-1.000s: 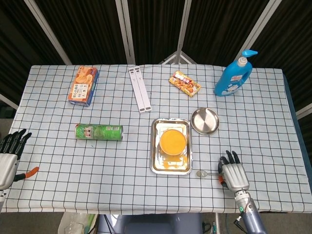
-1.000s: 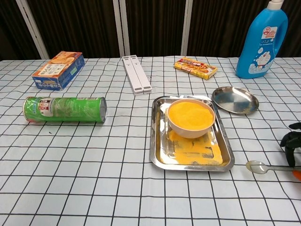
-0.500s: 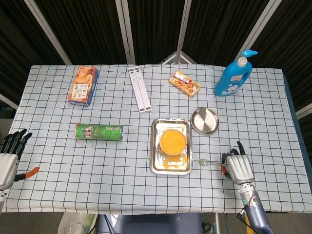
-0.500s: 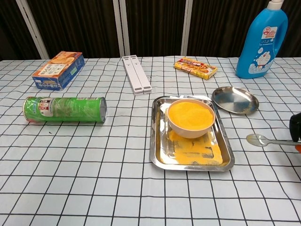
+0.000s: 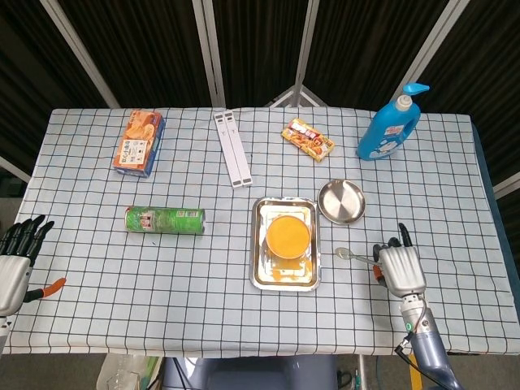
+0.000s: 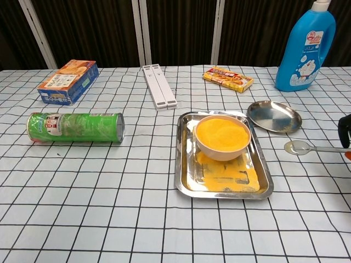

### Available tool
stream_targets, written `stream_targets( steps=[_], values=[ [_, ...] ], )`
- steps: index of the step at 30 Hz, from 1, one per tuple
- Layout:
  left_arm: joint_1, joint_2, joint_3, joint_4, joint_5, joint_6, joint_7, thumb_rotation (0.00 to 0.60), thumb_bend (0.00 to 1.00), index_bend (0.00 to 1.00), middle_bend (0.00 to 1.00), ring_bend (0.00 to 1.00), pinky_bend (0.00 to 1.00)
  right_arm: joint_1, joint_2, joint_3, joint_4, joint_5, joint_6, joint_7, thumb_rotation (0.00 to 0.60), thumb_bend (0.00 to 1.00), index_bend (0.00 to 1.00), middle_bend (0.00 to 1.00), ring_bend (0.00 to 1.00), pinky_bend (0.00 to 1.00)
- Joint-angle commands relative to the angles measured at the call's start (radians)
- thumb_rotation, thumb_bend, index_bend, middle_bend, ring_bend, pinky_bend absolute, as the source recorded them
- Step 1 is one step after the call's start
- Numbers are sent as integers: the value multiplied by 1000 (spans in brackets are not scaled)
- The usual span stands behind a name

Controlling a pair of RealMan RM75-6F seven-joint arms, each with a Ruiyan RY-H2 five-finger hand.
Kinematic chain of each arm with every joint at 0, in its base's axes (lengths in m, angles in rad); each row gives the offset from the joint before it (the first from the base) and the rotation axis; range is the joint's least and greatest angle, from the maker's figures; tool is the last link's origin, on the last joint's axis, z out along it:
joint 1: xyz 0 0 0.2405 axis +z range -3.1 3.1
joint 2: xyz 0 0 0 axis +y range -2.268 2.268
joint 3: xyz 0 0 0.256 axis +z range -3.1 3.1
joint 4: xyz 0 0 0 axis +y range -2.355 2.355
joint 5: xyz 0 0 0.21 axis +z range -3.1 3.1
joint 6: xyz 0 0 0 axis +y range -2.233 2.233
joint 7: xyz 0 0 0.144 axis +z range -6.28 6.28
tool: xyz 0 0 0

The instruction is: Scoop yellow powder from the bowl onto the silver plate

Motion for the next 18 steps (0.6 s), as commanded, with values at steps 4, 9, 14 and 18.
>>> stream_targets(
  steps=[4, 9, 14, 18],
  values=[
    [0, 0, 1, 0, 0, -1, 0, 600, 0, 0, 0, 0, 0, 26, 33, 27, -60, 8, 5, -45, 600, 586, 649, 635, 344, 0],
    [-1, 1, 2, -1, -1, -5, -1, 600, 0, 0, 0, 0, 0, 51, 68, 50, -131, 18, 6, -97, 600, 587, 649, 635, 344, 0],
    [-1, 2, 2, -3, 3, -2, 1, 600, 0, 0, 0, 0, 0, 88, 76, 78, -183, 63, -6, -170, 600, 590, 649, 635, 344, 0],
    [-3, 2, 3, -2, 2, -6, 2, 600, 0, 0, 0, 0, 0, 126, 64, 98, -206, 105, -17, -234, 600, 590, 649, 635, 344, 0]
  ],
)
